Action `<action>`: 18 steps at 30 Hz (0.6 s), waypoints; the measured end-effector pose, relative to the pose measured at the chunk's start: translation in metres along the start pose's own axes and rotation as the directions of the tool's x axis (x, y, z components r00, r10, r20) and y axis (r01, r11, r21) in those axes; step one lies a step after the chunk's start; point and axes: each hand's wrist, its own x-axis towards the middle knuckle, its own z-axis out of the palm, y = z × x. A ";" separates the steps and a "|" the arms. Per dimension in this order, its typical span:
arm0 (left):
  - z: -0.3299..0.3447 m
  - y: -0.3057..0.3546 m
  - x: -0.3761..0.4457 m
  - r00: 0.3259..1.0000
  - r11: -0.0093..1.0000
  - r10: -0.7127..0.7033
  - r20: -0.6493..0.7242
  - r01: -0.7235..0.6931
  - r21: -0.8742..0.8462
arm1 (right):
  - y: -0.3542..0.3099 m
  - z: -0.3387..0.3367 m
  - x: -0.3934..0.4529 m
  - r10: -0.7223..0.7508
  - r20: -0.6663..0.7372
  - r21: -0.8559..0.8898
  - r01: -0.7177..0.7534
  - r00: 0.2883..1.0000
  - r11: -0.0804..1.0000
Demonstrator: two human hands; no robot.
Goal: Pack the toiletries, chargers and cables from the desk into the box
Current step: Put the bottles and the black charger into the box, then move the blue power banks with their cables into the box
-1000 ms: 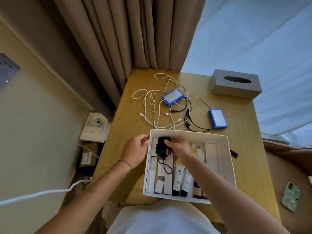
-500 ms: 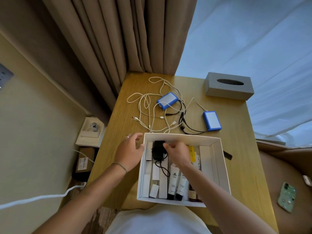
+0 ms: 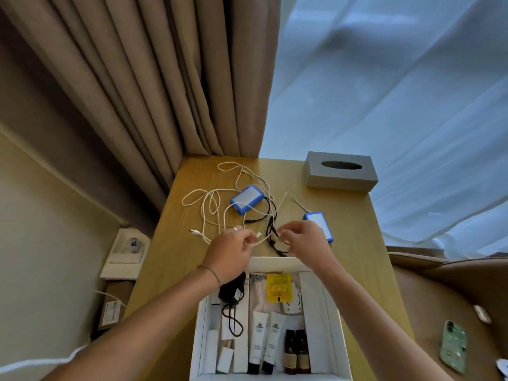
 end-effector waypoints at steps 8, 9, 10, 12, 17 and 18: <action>0.051 0.044 0.071 0.983 0.988 0.015 0.181 -0.043 0.151 | 0.048 -0.058 0.043 0.116 -0.146 0.127 -0.097 0.983 0.987; 0.059 0.050 0.080 0.980 0.986 0.002 0.198 -0.035 0.161 | 0.055 -0.063 0.048 0.141 -0.161 0.143 -0.118 0.977 0.983; 0.068 0.056 0.089 0.976 0.985 -0.015 0.216 -0.023 0.173 | 0.063 -0.067 0.052 0.166 -0.171 0.165 -0.138 0.971 0.977; 0.089 0.069 0.106 0.967 0.971 -0.039 0.252 -0.023 0.238 | 0.078 -0.074 0.060 0.202 -0.189 0.197 -0.164 0.961 0.966; 0.137 0.091 0.152 0.910 0.781 0.091 0.405 -0.317 0.538 | 0.111 -0.089 0.063 0.293 -0.160 0.309 -0.234 0.943 0.922; 0.144 0.092 0.164 0.885 0.701 0.138 0.444 -0.404 0.588 | 0.117 -0.091 0.062 0.296 -0.157 0.332 -0.232 0.942 0.914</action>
